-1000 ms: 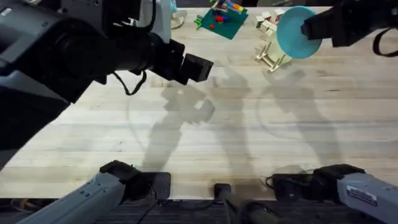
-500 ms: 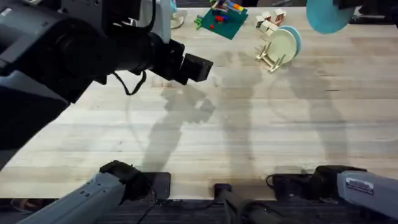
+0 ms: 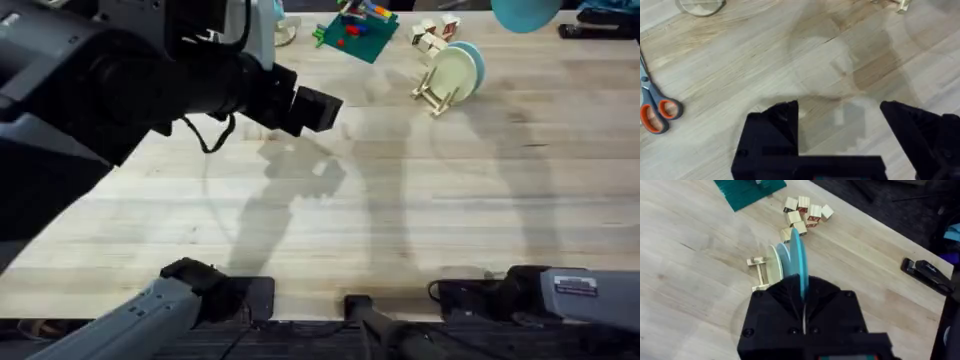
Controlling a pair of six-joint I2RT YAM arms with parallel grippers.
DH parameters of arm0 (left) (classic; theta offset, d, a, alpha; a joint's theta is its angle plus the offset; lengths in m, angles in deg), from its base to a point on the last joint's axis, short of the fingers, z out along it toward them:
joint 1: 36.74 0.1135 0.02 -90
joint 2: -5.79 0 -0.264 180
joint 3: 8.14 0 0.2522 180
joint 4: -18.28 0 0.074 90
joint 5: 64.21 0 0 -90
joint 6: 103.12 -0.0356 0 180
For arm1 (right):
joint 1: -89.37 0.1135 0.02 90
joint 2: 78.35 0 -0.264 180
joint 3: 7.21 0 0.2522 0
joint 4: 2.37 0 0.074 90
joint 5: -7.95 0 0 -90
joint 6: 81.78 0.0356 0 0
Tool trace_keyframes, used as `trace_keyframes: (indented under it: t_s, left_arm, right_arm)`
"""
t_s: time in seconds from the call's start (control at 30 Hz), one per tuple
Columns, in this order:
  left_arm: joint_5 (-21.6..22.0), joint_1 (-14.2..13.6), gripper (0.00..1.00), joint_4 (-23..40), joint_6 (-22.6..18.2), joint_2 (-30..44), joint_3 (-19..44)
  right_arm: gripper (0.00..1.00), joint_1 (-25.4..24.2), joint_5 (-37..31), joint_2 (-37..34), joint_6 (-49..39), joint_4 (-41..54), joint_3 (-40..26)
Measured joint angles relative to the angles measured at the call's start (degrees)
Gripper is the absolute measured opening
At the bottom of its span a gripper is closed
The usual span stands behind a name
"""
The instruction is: Pick up the plates from the table one by one and place each into a slot on the dish rack.
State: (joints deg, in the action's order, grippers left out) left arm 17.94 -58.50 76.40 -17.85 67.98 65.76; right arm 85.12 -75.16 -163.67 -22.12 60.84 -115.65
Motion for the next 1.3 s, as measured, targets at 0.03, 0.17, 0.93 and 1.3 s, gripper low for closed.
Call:
trace_keyframes:
  t_s: [0.03, 0.17, 0.93, 1.3]
  left_arm:
    - [0.0, 0.0, 0.994, 0.0, 0.0, 0.0, 0.0]
    - [0.0, 0.0, 0.994, 0.0, 0.0, 0.0, 0.0]
    - [0.0, 0.0, 0.994, 0.0, 0.0, 0.0, 0.0]
    - [0.0, 0.0, 0.994, 0.0, 0.0, 0.0, 0.0]
  right_arm:
    - [0.030, 0.0, 0.0, -0.2, -0.1, -0.1, 0.0]
    - [0.030, 0.0, 0.0, -0.4, -0.2, -0.2, 0.0]
    - [0.029, 5.1, 2.1, -3.2, -0.2, 6.8, -0.2]
    - [0.029, 5.2, 2.2, -7.6, -2.4, 6.8, -0.2]
